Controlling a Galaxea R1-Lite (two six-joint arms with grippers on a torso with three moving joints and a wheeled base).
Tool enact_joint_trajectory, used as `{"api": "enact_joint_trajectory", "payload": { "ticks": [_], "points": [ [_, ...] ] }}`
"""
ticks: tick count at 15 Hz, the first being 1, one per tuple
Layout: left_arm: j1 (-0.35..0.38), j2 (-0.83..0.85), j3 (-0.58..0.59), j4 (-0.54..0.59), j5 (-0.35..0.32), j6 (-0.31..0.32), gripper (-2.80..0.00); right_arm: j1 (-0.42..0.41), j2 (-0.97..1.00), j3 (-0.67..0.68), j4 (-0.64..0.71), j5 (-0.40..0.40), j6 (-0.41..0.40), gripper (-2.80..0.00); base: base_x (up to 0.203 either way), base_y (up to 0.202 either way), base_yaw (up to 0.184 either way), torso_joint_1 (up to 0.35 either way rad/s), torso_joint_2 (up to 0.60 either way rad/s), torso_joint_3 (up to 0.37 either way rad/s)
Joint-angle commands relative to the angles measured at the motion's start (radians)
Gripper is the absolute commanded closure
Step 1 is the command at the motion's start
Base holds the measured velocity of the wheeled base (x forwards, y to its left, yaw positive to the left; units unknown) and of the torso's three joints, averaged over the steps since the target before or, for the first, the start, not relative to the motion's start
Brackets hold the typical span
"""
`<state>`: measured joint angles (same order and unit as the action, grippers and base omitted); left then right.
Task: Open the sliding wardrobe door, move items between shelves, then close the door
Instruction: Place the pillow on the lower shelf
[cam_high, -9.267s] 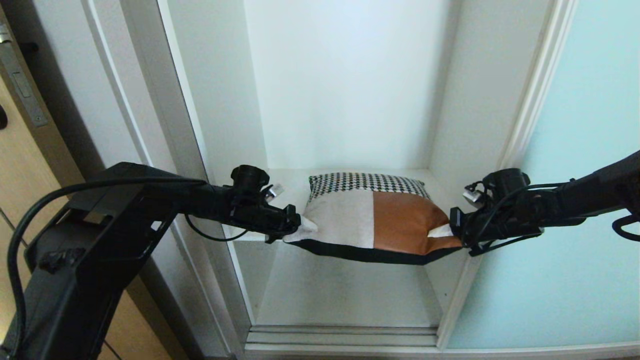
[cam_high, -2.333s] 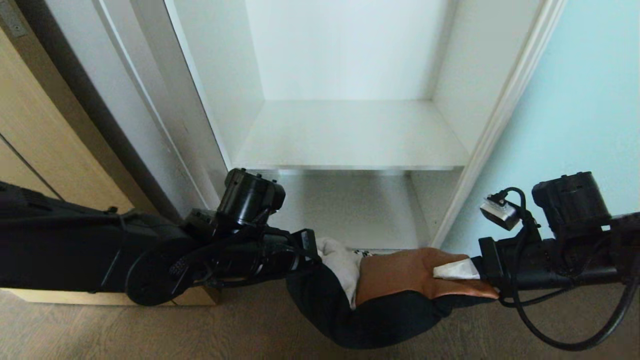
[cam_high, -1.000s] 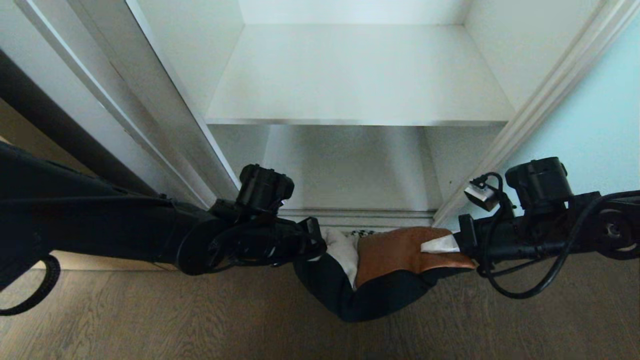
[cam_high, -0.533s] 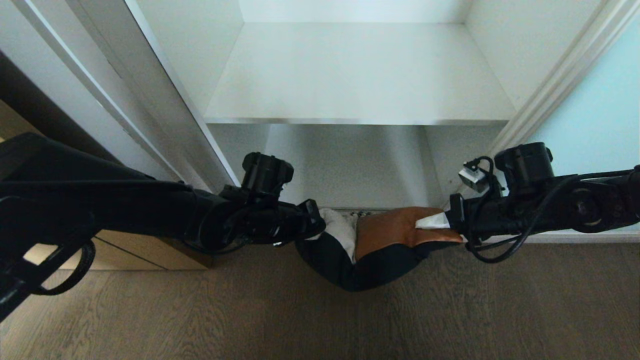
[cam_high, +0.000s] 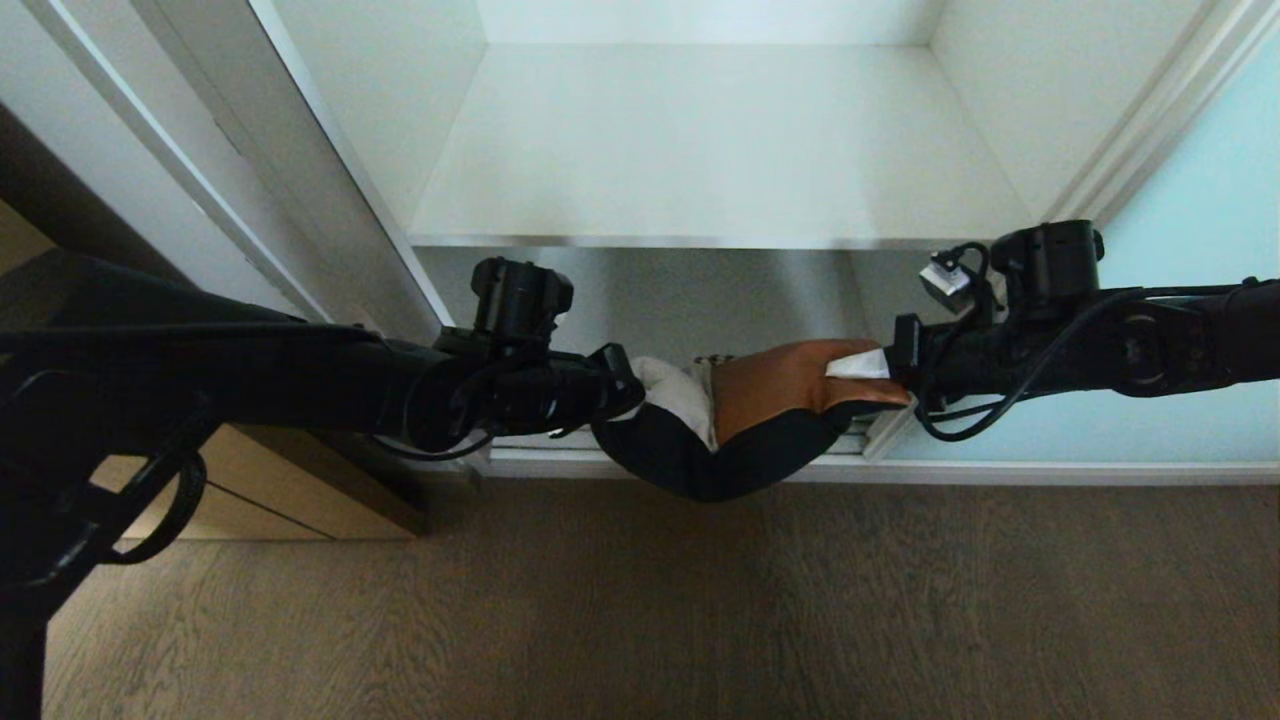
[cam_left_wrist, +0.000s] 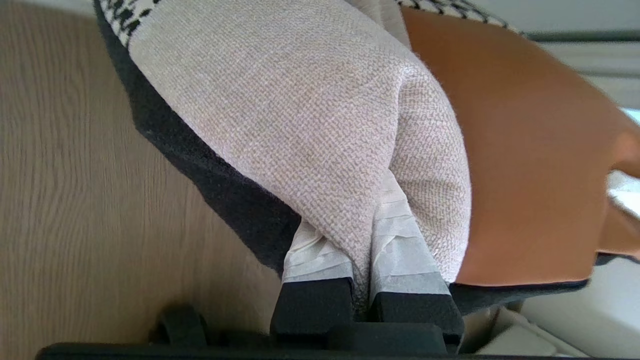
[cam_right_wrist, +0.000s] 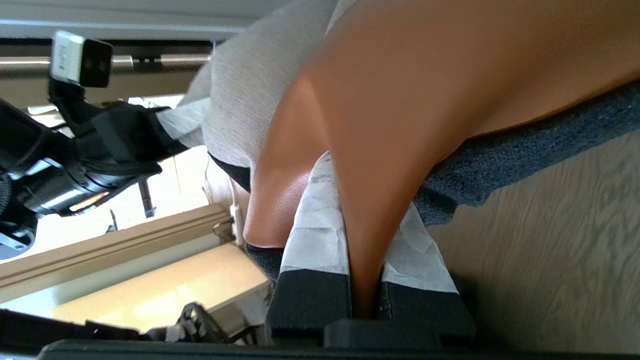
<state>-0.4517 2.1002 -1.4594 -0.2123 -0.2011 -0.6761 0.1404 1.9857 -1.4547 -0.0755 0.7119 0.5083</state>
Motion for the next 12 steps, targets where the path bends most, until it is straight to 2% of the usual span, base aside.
{"api": "enact_joint_trajectory", "payload": {
  "ticks": [1,4,12],
  "points": [
    [0.004,0.029,-0.015,-0.007,0.002,-0.002,0.00,-0.002,0.025,-0.030,-0.011,0.003,0.001,0.00,0.000,0.000,0.000,0.000,0.00,0.000],
    [0.003,0.032,-0.005,-0.007,0.002,0.000,0.00,-0.001,0.030,-0.012,-0.067,0.006,0.006,0.00,0.000,0.000,0.000,0.000,0.00,0.000],
    [0.001,0.020,0.019,-0.007,0.002,0.000,0.00,-0.001,0.016,-0.002,-0.069,0.006,0.007,0.00,0.000,0.000,0.000,0.000,0.00,0.000]
  ]
}}
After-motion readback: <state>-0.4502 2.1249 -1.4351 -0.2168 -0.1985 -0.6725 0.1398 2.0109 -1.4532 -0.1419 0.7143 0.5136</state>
